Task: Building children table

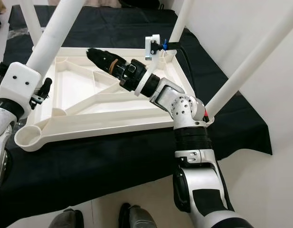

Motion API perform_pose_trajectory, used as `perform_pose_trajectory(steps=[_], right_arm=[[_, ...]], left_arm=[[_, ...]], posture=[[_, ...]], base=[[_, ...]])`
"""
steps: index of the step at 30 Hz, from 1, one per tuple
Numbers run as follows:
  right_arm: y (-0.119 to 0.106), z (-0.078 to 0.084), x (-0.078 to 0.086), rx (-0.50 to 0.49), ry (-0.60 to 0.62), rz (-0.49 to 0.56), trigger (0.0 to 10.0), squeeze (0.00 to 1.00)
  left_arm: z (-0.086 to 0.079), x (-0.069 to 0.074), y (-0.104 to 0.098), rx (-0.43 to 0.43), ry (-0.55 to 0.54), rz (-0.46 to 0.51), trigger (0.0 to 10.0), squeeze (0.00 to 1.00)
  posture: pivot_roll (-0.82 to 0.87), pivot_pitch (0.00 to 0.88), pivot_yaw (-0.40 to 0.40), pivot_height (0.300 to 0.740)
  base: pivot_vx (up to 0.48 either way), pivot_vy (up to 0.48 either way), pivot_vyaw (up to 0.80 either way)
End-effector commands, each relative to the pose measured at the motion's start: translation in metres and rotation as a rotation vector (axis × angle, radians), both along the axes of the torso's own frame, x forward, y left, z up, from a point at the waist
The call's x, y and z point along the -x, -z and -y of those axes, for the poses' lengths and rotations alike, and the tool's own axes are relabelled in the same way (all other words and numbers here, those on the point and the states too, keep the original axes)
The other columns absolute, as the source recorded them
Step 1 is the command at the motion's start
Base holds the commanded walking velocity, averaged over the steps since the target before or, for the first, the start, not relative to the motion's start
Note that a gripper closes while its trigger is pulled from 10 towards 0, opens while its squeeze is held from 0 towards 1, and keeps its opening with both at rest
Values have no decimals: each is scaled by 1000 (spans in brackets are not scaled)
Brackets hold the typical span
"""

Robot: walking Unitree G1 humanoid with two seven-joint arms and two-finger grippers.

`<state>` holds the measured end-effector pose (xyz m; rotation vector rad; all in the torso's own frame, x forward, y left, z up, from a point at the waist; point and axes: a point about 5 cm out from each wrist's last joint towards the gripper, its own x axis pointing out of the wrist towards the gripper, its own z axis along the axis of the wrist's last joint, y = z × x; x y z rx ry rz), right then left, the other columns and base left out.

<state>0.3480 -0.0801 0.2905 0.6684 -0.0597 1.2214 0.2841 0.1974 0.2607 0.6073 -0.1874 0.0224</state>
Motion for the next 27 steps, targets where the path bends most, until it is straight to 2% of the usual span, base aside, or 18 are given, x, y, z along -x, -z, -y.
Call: perform_pose_trajectory(steps=[1, 3, 7, 8, 15, 19, 26, 27], right_arm=[[-4, 2, 1, -31, 13, 3, 10000, 0], [-8, 0, -1, -65, 27, -11, 10000, 0], [-11, -5, -1, -71, 55, -14, 10000, 0], [-12, -9, 0, -72, 68, -11, 10000, 0], [-17, -12, 2, -99, 76, -2, 10000, 0], [-24, -23, 6, -87, 87, 37, 10000, 0], [-26, -28, 9, -87, 89, 43, 10000, 0], [-26, -35, 12, -60, 96, 69, 10000, 0]], left_arm=[[6, 3, 1, 13, 41, 4, 10000, 0], [11, 4, 5, 15, 64, -15, 10000, 0], [22, 4, 7, 40, 103, -20, 10000, 0], [32, 3, 8, 58, 132, -31, 10000, 0], [41, 1, 10, 84, 155, -44, 10000, 0], [53, -2, 11, 86, 198, -64, 10000, 0], [56, -3, 11, 87, 205, -67, 10000, 0], [62, -4, 11, 89, 224, -79, 10000, 0]], posture=[[61, 119, -130, 740], [61, 119, -130, 740], [67, 117, -125, 740], [68, 116, -121, 740], [66, 116, -118, 740], [64, 122, -110, 740], [66, 121, -108, 740], [64, 123, -106, 740]], base=[[0, 0, 0], [0, 0, 0], [0, 0, 0], [0, 0, 0], [0, 0, 0], [0, 0, 0], [0, 0, 0], [0, 0, 0]])
